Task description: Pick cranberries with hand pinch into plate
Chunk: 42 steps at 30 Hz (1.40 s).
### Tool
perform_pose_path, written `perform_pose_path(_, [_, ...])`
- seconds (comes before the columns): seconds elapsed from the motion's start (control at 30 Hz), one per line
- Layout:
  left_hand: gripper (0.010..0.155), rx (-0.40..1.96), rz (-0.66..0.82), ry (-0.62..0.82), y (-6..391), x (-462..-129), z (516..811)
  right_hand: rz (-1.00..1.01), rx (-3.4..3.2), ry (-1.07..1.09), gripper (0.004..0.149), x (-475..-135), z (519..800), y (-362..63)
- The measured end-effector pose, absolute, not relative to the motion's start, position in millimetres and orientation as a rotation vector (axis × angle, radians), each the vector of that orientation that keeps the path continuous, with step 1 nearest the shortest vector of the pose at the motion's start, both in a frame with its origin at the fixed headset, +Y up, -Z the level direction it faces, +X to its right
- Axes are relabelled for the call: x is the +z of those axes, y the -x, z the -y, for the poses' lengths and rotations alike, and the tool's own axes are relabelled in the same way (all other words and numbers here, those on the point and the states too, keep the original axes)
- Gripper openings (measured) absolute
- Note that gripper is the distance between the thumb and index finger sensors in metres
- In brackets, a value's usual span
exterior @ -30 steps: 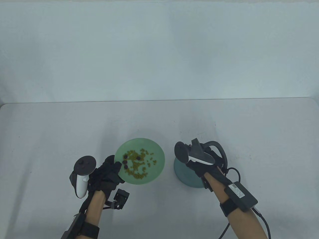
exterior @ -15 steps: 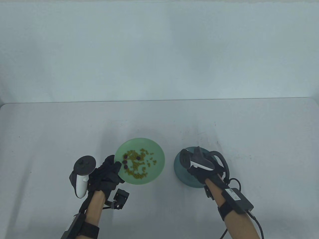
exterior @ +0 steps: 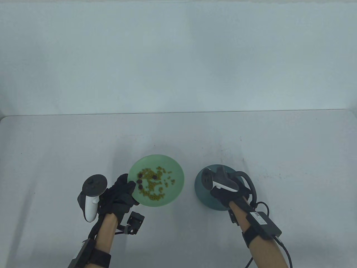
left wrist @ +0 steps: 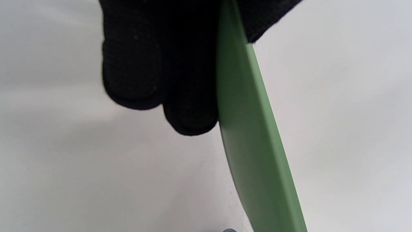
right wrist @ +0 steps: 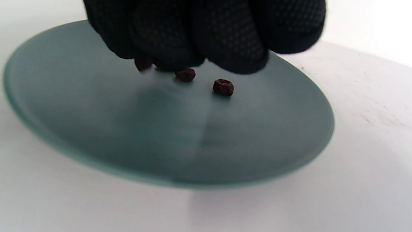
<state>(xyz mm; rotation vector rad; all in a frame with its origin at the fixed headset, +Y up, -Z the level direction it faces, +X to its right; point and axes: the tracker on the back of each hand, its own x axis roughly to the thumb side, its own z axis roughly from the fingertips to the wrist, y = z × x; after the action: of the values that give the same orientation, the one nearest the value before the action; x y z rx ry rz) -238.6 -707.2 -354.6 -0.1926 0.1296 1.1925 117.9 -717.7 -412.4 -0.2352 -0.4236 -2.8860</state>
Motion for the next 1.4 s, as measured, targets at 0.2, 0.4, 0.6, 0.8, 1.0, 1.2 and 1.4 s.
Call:
perform_pose_path(0.2, [0.058,1.191,-0.128,0.194,238,-355,707,0.381,-2.903,0.236,0.046,-413,702,-118])
perform_pose_path(0.4, [0.058,1.189,-0.127,0.195,238,-355,707,0.244,-2.894,0.293,0.046,-409,655,-107])
perform_pose_path(0.6, [0.058,1.188,-0.121,0.198,237,-355,707,0.087,-2.874,0.389,0.046,-401,607,-81])
perform_pose_path(0.8, [0.058,1.191,-0.119,0.197,237,-355,707,-0.002,-2.834,0.513,0.046,-394,583,-42])
perform_pose_path(1.0, [0.058,1.191,-0.119,0.199,236,-355,708,-0.01,-2.813,0.612,0.045,-391,584,-8])
perform_pose_path(1.2, [0.058,1.188,-0.12,0.202,236,-355,708,0.021,-2.811,0.695,0.047,-389,597,17])
perform_pose_path(1.4, [0.058,1.183,-0.12,0.206,236,-355,708,0.063,-2.808,0.758,0.048,-388,610,34])
